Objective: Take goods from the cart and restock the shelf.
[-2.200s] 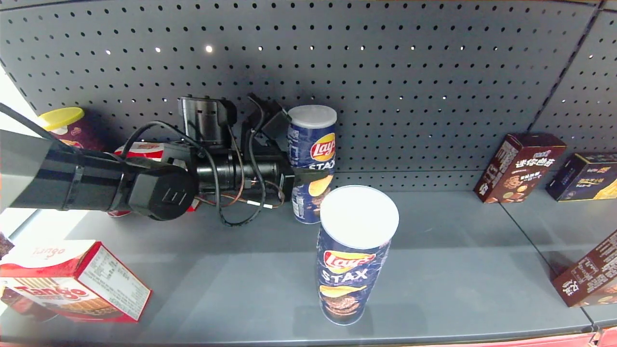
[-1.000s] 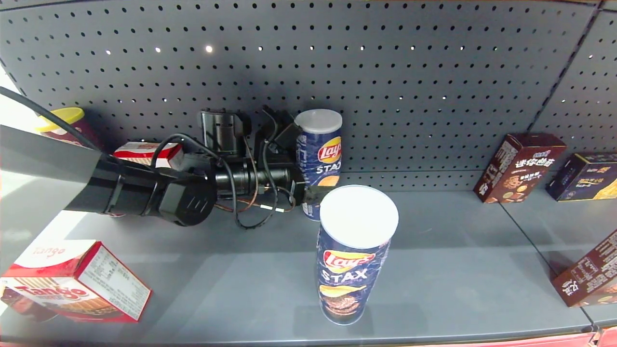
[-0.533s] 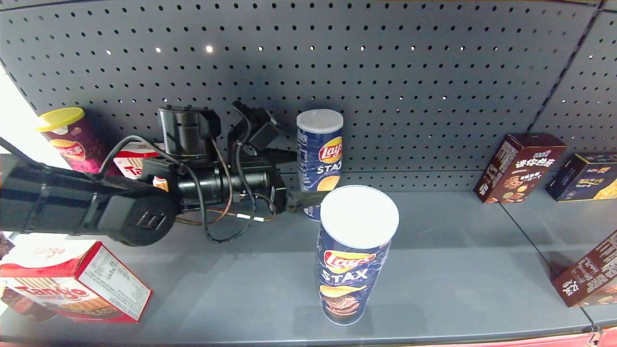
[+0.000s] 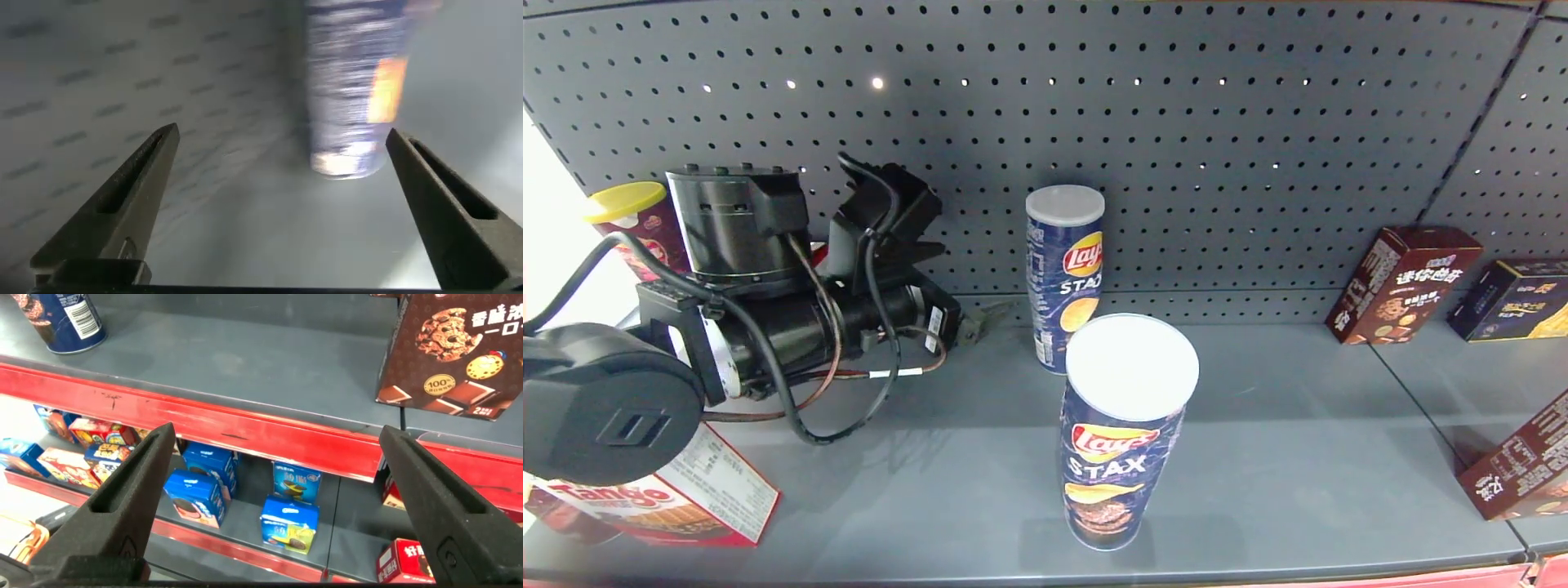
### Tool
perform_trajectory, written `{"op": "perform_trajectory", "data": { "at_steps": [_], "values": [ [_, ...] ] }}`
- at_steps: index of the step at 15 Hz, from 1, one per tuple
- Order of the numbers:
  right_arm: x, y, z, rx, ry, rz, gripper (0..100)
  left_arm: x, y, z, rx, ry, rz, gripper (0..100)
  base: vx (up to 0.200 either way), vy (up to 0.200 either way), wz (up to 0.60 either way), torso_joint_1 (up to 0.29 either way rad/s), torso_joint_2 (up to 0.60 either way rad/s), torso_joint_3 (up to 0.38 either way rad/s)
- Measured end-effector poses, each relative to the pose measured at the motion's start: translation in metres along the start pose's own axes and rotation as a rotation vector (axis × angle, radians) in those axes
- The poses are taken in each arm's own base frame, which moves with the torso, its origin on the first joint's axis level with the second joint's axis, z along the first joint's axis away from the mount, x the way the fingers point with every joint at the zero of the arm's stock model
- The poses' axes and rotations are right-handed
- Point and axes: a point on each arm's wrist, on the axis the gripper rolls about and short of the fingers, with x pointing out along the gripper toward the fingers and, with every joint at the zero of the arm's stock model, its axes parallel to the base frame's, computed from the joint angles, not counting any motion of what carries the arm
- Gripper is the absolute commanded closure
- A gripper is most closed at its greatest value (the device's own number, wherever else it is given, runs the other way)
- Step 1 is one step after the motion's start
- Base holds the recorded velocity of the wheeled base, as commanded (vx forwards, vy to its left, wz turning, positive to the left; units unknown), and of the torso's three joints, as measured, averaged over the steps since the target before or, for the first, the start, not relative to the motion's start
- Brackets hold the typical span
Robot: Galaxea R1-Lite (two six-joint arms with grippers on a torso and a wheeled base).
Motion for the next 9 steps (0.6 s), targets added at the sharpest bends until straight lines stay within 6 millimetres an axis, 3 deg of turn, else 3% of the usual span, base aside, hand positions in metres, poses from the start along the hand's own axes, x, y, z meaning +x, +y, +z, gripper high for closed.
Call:
{"op": "perform_trajectory", "data": {
  "at_steps": [3, 9],
  "values": [
    [0.000, 0.000, 0.000, 0.000, 0.000, 0.000, 0, 0.004, 0.002, -0.003, 0.040, 0.046, 0.105, 0, 0.000, 0.000, 0.00, 0.000, 0.00, 0.000],
    [0.000, 0.000, 0.000, 0.000, 0.000, 0.000, 0, 0.024, -0.002, -0.007, 0.050, 0.065, 0.104, 0, 0.000, 0.000, 0.00, 0.000, 0.00, 0.000]
  ]
}}
